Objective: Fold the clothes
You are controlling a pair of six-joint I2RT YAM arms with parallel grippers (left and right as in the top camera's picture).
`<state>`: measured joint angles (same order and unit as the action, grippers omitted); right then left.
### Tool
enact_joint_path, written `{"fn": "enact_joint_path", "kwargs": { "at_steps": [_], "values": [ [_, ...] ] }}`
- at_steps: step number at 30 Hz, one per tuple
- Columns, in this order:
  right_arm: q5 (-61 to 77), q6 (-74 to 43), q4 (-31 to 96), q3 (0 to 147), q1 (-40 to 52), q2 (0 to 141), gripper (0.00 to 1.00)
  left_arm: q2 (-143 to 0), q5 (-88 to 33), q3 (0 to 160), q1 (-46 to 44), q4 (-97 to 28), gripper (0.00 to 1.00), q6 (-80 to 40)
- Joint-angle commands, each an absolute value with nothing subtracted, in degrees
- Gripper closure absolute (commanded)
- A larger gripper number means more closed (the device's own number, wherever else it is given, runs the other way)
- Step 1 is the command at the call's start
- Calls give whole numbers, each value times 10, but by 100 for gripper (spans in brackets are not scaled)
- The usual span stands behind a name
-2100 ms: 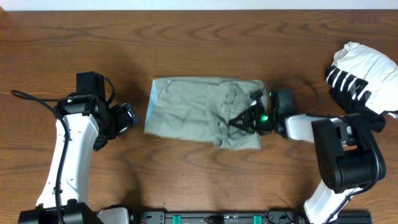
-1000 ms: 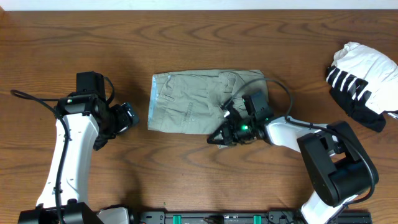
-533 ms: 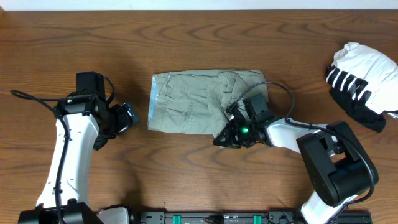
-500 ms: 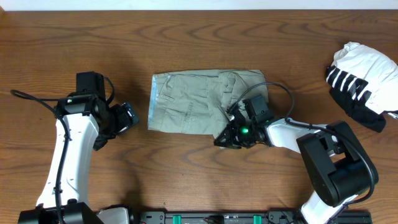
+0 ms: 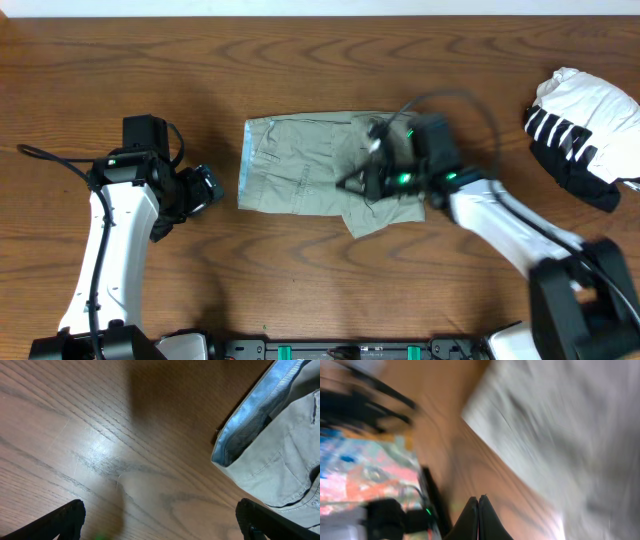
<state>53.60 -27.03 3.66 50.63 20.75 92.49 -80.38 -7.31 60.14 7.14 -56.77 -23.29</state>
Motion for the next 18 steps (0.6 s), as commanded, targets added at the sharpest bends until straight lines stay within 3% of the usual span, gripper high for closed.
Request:
{"fn": "enact_joint_path", "kwargs": {
  "at_steps": [1,8,18],
  "values": [
    [542,-283,34,539,166,897,98,-806,-68,602,74,-569,2,-229],
    [538,-293,0,547,99,962,99,-806,-68,602,74,-569,2,-229],
    [582,-358,-170,547,121,1162,98,-806,-68,602,74,-570,2,-229]
  ]
}}
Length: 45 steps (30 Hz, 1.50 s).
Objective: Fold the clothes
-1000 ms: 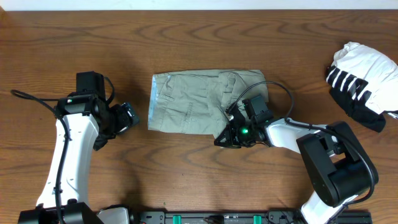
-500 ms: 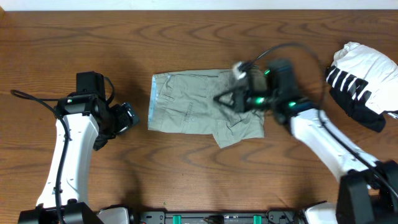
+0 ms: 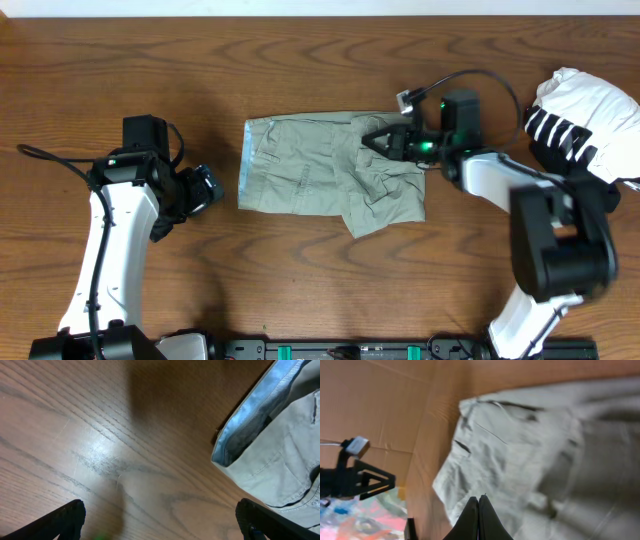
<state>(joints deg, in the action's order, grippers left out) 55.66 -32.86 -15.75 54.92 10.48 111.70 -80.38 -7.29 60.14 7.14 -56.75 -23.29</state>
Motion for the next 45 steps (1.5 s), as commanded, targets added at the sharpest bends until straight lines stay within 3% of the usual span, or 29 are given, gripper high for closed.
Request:
{"fn": "enact_joint_path", "kwargs": {
  "at_steps": [1,8,16,19,21,25,29,35,45],
  "values": [
    [581,-358,-172,547,125,1183,99,-806,-68,602,74,-570,2,-229],
    [589,-349,-170,547,127,1254,99,-806,-68,602,74,-570,2,-229],
    [597,-354,-167,548,116,1082,97,-806,-116,602,74,-564,2,-183],
    [569,-364,-134,548,115,982,87,-806,-151,602,74,-553,2,-152],
    [542,-361,-91,548,113,922,76,-807,-170,602,74,-543,2,-135],
    [436,-313,68,548,99,817,38,-824,-211,602,74,-515,2,-122],
    [227,-253,264,548,90,747,23,-867,-215,602,74,-475,2,-119],
    [156,-197,412,548,90,705,12,-958,-287,602,74,-390,2,-82],
    [166,-178,508,547,91,700,10,-1028,-390,602,74,-296,2,-75]
  ]
}}
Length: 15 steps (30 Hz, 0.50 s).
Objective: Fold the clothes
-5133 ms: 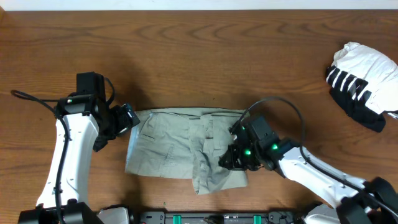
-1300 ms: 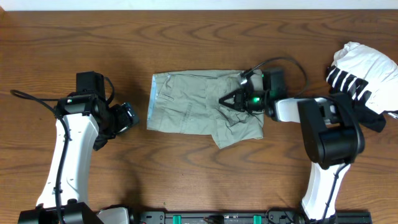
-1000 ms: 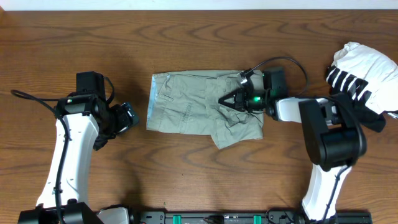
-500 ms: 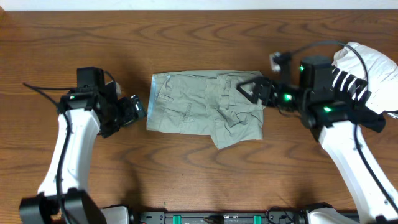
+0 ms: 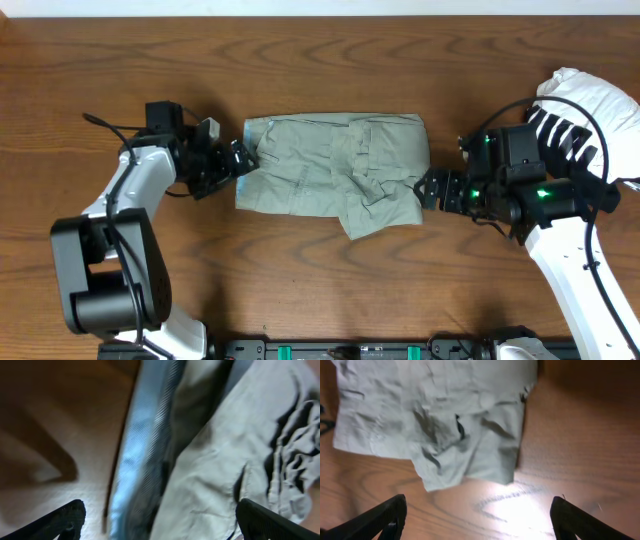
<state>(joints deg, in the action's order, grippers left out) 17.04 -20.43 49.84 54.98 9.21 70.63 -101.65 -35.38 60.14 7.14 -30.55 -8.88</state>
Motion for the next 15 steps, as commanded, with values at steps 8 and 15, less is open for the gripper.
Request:
{"fn": "enact_joint_path", "kwargs": {
  "at_steps": [8,15],
  "values": [
    [255,-159,529,547,91,700,10,-1061,-392,602,73,-274,2,-75],
    [260,-160,530,547,91,700,10,-1086,-401,602,69,-260,2,-75]
  ]
}}
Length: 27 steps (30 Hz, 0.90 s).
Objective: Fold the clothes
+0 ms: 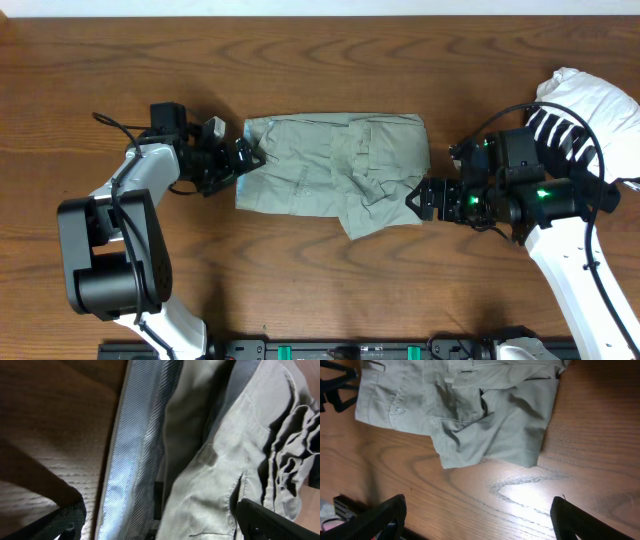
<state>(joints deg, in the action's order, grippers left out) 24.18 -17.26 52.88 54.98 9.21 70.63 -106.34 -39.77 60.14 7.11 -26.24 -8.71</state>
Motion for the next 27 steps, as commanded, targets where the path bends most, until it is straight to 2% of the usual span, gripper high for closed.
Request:
{"fn": "enact_joint_path", "kwargs": {
  "at_steps": [1,12,18,22,25,27],
  "values": [
    [260,-160,531,547,91,700,10,-1089,-401,602,66,-260,2,-75],
    [260,-157,538,547,91,700,10,-1121,-401,602,-10,-281,3,-77],
    [260,-156,538,547,91,700,10,-1121,-401,602,-21,-311,47,-82],
    [260,-156,538,547,91,700,10,-1121,-401,602,-21,-336,69,-82],
    [260,-156,538,547,91,700,10,-1121,-401,602,-21,-357,94,-82],
    [259,-156,536,547,91,700,10,-1120,-401,602,-19,-368,94,-82]
  ]
}}
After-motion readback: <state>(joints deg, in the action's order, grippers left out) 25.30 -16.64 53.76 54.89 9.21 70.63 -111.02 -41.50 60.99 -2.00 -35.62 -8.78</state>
